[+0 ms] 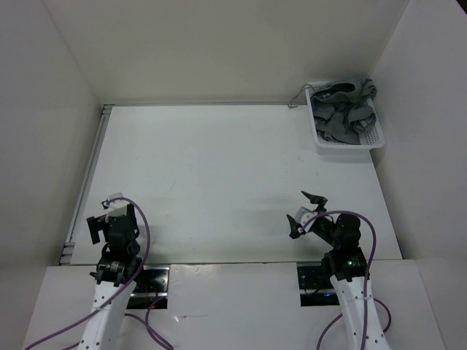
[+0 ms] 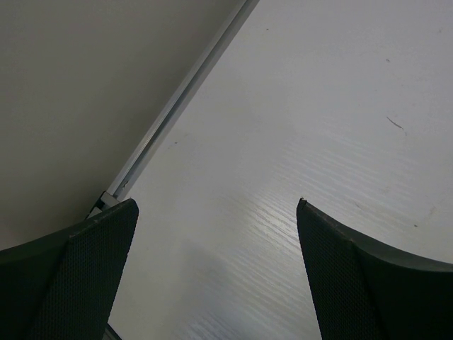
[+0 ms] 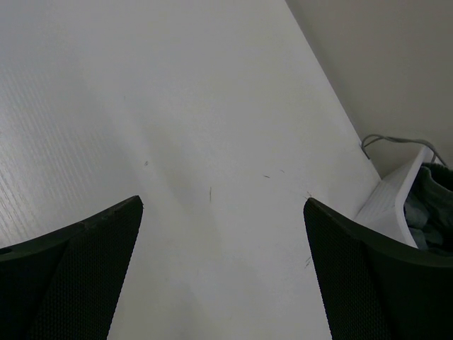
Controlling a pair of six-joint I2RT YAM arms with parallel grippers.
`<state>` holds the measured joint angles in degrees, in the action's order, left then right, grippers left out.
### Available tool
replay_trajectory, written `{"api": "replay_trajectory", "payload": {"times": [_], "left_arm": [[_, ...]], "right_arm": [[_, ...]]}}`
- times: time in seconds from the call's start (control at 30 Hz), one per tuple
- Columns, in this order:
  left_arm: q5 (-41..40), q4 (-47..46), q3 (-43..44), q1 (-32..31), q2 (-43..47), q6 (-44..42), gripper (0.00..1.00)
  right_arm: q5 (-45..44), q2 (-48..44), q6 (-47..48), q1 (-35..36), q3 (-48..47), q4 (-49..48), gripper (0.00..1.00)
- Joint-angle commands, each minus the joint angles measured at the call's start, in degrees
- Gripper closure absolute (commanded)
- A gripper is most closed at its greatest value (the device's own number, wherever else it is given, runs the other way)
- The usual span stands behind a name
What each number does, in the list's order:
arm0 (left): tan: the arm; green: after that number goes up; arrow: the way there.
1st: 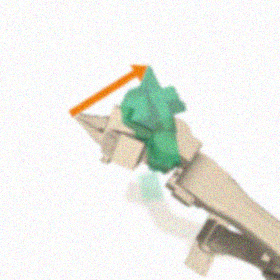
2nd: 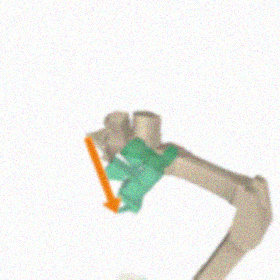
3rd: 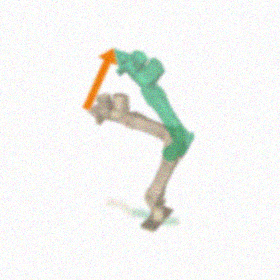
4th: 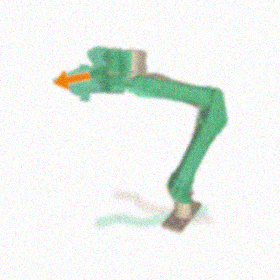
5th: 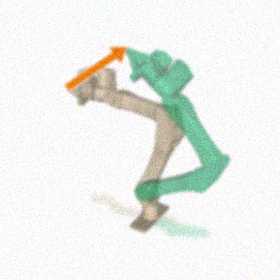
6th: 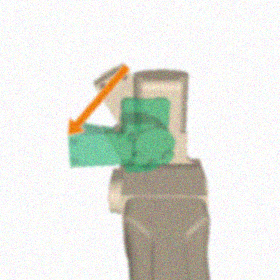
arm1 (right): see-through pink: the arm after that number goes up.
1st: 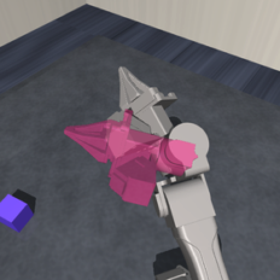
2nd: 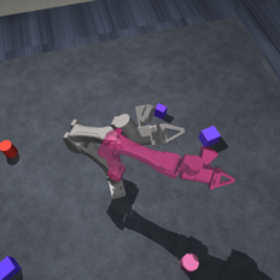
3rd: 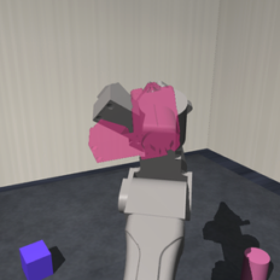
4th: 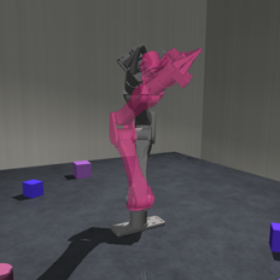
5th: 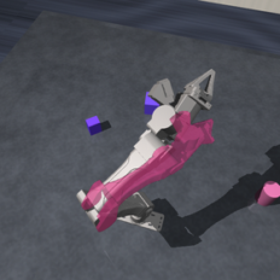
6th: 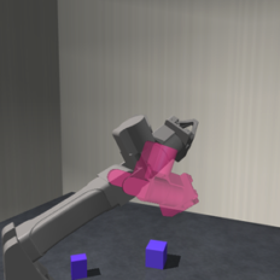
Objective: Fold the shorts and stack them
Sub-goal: Grab the shorts from the pile
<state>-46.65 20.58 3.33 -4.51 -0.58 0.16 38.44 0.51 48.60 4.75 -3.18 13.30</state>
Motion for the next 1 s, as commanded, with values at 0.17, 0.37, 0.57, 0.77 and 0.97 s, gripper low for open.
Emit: {"api": "replay_trajectory", "payload": {"times": [0.17, 0.37, 0.57, 0.77, 0.97], "left_arm": [[-1.2, 1.7, 1.3, 0.5, 1.3, -0.2, 0.01], [-11.1, 2.8, 3.1, 0.5, 1.3, -0.2, 0.01], [-23.4, 2.5, 4.0, 0.5, 1.3, -0.2, 0.01], [-33.8, 6.7, 5.1, 0.5, 1.3, -0.2, 0.01], [-34.9, 2.2, 8.7, 0.5, 1.3, -0.2, 0.01]], "right_arm": [[1.2, -0.8, 1.7, 0.5, 2.2, -2.8, 0.01], [1.2, -0.8, 1.7, 0.5, 2.2, -2.8, 0.01], [1.9, -0.8, 2.3, 0.5, 2.2, -3.4, 0.01], [-0.5, -0.8, 21.5, 0.5, 1.7, -4.0, 0.01], [-9.1, -0.8, 7.0, 0.5, 0.5, -15.8, 0.01]]}}
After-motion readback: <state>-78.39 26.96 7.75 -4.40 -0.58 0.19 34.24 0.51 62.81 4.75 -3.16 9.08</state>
